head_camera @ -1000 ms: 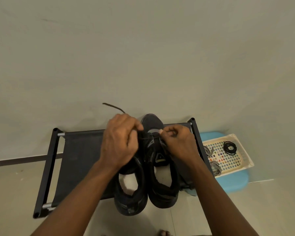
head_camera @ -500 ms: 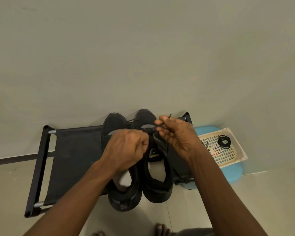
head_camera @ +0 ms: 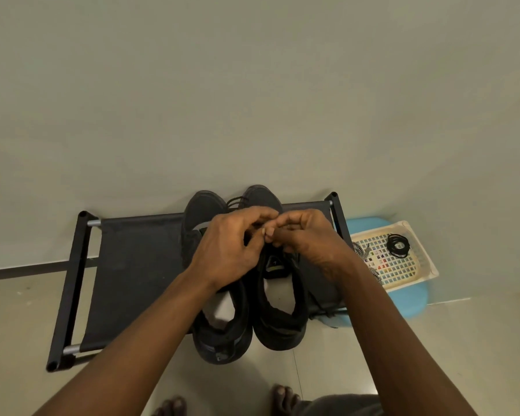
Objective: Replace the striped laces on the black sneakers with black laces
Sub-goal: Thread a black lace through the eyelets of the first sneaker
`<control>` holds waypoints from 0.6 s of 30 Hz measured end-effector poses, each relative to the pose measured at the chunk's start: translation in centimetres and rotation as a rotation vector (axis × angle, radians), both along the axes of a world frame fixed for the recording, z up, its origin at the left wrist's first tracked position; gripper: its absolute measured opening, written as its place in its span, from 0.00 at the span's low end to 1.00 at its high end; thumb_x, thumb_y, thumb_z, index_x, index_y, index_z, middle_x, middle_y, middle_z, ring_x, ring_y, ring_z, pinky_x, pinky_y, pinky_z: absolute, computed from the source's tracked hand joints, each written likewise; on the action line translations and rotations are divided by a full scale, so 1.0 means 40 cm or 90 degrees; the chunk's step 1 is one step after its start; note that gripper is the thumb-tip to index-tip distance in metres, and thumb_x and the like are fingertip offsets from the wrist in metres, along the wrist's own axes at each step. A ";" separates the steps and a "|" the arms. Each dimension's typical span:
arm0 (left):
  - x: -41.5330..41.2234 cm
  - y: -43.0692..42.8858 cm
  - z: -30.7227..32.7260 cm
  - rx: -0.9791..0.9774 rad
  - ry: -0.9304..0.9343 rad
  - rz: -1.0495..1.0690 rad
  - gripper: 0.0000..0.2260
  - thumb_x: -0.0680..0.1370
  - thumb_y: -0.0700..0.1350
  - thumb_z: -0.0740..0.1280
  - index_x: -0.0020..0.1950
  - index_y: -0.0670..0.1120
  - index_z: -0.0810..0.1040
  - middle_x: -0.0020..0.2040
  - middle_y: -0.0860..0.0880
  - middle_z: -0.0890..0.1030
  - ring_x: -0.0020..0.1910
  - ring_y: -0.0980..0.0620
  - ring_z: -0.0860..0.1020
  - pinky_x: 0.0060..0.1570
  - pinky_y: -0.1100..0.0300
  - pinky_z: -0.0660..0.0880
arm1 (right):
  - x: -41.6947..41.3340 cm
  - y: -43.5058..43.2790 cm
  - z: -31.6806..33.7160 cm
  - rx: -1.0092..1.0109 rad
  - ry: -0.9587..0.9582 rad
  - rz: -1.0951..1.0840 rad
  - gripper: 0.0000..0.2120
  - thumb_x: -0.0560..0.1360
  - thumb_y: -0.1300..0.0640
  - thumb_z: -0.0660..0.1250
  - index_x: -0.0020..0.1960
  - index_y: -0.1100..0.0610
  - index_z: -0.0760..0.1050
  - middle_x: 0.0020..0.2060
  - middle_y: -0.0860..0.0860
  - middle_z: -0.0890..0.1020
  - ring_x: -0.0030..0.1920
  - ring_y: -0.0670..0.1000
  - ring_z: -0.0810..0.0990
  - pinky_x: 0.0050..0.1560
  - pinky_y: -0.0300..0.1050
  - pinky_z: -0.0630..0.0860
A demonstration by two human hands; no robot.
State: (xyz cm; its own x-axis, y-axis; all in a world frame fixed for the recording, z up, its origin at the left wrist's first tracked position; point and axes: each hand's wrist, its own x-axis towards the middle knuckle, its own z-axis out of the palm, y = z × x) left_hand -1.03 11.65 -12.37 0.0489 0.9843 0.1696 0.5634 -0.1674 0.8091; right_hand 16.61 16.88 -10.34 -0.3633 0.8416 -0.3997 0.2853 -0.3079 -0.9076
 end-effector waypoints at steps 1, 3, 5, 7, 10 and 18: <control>-0.001 0.005 -0.001 -0.026 -0.022 0.019 0.12 0.80 0.41 0.71 0.62 0.53 0.84 0.49 0.59 0.86 0.43 0.59 0.83 0.46 0.60 0.81 | -0.001 0.001 -0.002 0.000 0.005 -0.019 0.08 0.75 0.65 0.74 0.53 0.68 0.82 0.41 0.60 0.86 0.38 0.48 0.81 0.38 0.35 0.78; 0.002 0.011 -0.009 -0.070 -0.058 0.048 0.09 0.79 0.42 0.73 0.56 0.55 0.86 0.42 0.59 0.84 0.36 0.59 0.80 0.38 0.67 0.77 | 0.002 0.003 -0.007 -0.005 0.025 -0.066 0.11 0.74 0.67 0.75 0.54 0.69 0.79 0.42 0.64 0.85 0.39 0.52 0.83 0.40 0.38 0.81; 0.004 0.014 -0.015 -0.098 -0.057 0.059 0.06 0.79 0.45 0.74 0.52 0.56 0.87 0.36 0.60 0.83 0.32 0.62 0.77 0.34 0.70 0.72 | 0.008 0.006 -0.010 -0.001 0.017 -0.083 0.10 0.74 0.68 0.75 0.53 0.68 0.79 0.44 0.67 0.85 0.41 0.54 0.83 0.43 0.41 0.82; 0.006 0.016 -0.019 -0.118 -0.051 0.064 0.04 0.78 0.47 0.75 0.49 0.55 0.88 0.35 0.60 0.83 0.32 0.63 0.79 0.35 0.67 0.74 | 0.013 0.008 -0.011 -0.010 -0.005 -0.093 0.07 0.75 0.69 0.73 0.53 0.66 0.81 0.44 0.64 0.86 0.39 0.52 0.83 0.41 0.39 0.82; 0.012 0.019 -0.027 -0.151 -0.011 0.078 0.02 0.77 0.47 0.76 0.45 0.55 0.87 0.37 0.58 0.85 0.37 0.61 0.83 0.42 0.56 0.82 | 0.018 0.011 -0.025 0.005 -0.099 -0.085 0.07 0.76 0.67 0.71 0.52 0.60 0.82 0.40 0.57 0.85 0.38 0.48 0.82 0.38 0.40 0.79; 0.038 0.039 -0.029 -0.186 0.127 0.101 0.02 0.76 0.51 0.74 0.47 0.56 0.88 0.35 0.57 0.83 0.33 0.59 0.79 0.36 0.58 0.79 | 0.028 -0.009 -0.022 0.182 -0.418 0.117 0.24 0.71 0.50 0.77 0.65 0.51 0.76 0.45 0.44 0.82 0.47 0.44 0.81 0.46 0.37 0.75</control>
State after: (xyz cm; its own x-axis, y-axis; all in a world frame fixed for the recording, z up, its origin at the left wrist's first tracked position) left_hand 0.48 13.21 -13.54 -0.1046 0.9877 -0.1166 0.7151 0.1562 0.6813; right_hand 17.74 16.51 -11.23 -0.2694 0.8941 -0.3578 0.8212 0.0192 -0.5703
